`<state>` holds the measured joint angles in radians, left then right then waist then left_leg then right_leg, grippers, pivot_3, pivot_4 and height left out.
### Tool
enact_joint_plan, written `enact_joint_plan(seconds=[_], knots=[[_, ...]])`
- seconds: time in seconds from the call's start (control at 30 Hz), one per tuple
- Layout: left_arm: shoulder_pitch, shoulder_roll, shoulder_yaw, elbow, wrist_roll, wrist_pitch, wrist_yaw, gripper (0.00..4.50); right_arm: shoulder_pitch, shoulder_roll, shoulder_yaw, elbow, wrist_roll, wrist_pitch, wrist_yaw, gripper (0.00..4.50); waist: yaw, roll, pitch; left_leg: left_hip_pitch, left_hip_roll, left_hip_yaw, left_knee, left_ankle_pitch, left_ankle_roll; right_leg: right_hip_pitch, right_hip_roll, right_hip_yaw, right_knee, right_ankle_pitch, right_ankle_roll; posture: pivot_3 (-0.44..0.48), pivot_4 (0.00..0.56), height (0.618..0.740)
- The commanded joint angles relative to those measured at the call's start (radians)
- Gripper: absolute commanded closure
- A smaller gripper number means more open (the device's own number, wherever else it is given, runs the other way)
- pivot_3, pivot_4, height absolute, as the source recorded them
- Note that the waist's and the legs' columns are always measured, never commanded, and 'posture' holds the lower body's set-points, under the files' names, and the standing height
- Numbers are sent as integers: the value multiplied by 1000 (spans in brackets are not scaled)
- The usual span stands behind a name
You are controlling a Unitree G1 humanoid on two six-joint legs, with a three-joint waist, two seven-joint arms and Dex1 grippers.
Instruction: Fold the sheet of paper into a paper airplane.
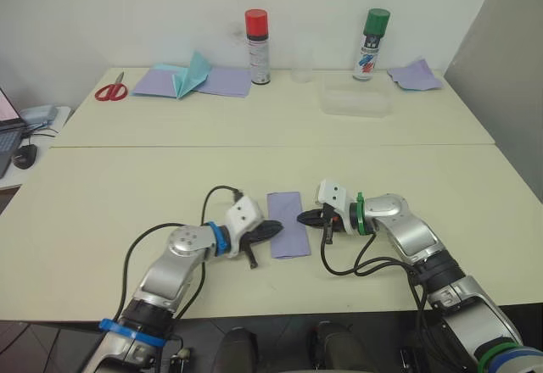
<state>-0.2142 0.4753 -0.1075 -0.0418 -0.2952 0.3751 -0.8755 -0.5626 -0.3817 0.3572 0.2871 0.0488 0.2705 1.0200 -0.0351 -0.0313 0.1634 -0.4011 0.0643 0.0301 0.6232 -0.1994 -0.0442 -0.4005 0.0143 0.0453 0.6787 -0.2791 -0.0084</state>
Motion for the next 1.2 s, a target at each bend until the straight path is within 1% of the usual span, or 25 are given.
enact_joint_plan(seconds=[0.03, 0.1, 0.2, 0.33, 0.53, 1.0, 1.2], knots=[[23, 18, 114, -143, -172, 147, -4, 2921, 24, -6, 30, 52, -49, 14, -19, 4500, 0, 0, 0, 0, 0, 0, 0, 0, 0, 0, 0, 0, 0, 0, 0, 0, 150, 740], [45, 4, 161, -161, -229, 204, 24, 2310, 23, -1, 33, 52, -47, 11, -17, 4500, 0, 0, 0, 0, 0, 0, -1, 0, 0, 0, 0, 0, 0, 0, 1, 0, 150, 740], [53, -29, 190, -170, -294, 305, 83, 1357, 18, 6, 37, 59, -49, 6, -22, 4500, -1, -1, 1, 1, 0, 0, -2, 0, 0, -1, 0, 1, 0, 0, 0, 0, 150, 740], [39, -77, 222, -145, -370, 428, 154, 1357, 8, 11, 36, 68, -50, 1, -24, 4500, -2, -5, 3, 1, 0, 0, -1, 0, 0, -3, 0, 1, 0, 0, -1, 0, 150, 740], [46, -62, 190, -118, -368, 500, 167, 1357, 7, 9, 31, 70, -49, -3, -28, 4500, -7, -6, 4, 1, 0, 0, -2, 0, 0, -3, 1, 1, 0, 0, 0, 0, 150, 740], [0, -56, 125, -94, -349, 495, 122, 1357, 8, 9, 22, 66, -45, 5, -40, 4500, -8, -6, 4, 1, 0, -1, -2, 0, 0, -5, 0, 2, 0, 0, 0, 0, 150, 740], [-22, -52, 148, -118, -365, 484, 107, 1357, 8, 7, 18, 66, -45, 7, -41, 4500, -8, -7, 4, 1, 0, -1, -1, 0, 0, -5, 0, 2, -1, 0, 0, 0, 150, 740]])
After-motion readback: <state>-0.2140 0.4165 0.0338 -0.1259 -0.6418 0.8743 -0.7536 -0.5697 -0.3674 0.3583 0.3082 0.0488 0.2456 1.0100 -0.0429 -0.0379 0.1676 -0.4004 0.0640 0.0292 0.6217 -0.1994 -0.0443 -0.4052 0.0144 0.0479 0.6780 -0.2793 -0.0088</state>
